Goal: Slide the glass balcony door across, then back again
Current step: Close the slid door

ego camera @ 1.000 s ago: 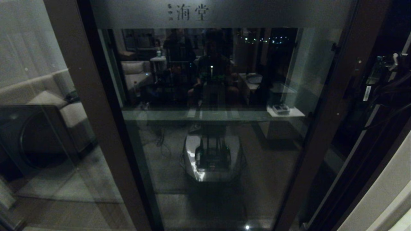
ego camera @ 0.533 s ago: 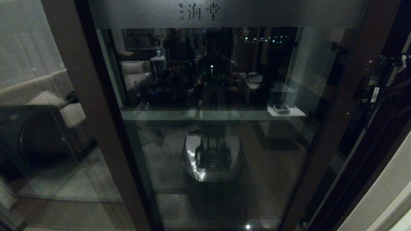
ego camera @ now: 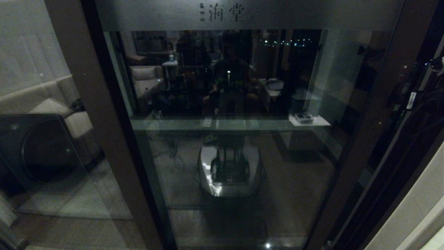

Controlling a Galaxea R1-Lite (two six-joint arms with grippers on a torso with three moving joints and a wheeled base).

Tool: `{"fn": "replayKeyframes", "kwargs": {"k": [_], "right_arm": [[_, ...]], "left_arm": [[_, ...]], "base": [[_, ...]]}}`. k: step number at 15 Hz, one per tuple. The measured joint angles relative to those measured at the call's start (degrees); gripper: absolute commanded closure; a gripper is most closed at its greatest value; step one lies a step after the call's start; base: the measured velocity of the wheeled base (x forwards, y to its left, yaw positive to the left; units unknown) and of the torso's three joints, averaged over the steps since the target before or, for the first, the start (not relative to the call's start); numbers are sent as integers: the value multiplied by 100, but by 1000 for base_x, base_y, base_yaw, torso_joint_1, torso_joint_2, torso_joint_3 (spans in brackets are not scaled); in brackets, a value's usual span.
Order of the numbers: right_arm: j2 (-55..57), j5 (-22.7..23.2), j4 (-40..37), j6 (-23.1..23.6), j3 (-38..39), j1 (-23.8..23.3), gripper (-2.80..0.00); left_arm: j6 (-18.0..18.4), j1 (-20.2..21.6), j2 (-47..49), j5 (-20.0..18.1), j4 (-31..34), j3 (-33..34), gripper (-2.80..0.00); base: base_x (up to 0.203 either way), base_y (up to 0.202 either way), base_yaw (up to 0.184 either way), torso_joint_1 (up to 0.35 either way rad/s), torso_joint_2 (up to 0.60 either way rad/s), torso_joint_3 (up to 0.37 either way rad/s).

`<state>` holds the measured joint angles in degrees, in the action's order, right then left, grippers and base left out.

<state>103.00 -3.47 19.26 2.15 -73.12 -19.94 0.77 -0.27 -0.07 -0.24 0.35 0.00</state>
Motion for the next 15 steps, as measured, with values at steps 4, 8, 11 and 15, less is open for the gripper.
{"fn": "replayKeyframes", "kwargs": {"k": [4,8,11,15], "right_arm": [[-198,79,-6,1,163,7,-280],[-383,106,-11,9,325,29,-280],[-595,105,-11,16,365,63,-280],[-1163,84,-38,46,634,168,0]], "left_arm": [[2,0,0,-2,-2,0,0],[2,2,0,0,-2,0,0],[2,0,0,-2,-2,0,0],[0,0,0,0,-2,0,0]], "base": [[0,0,0,0,0,0],[0,0,0,0,0,0],[0,0,0,0,0,0],[0,0,0,0,0,0]]}}
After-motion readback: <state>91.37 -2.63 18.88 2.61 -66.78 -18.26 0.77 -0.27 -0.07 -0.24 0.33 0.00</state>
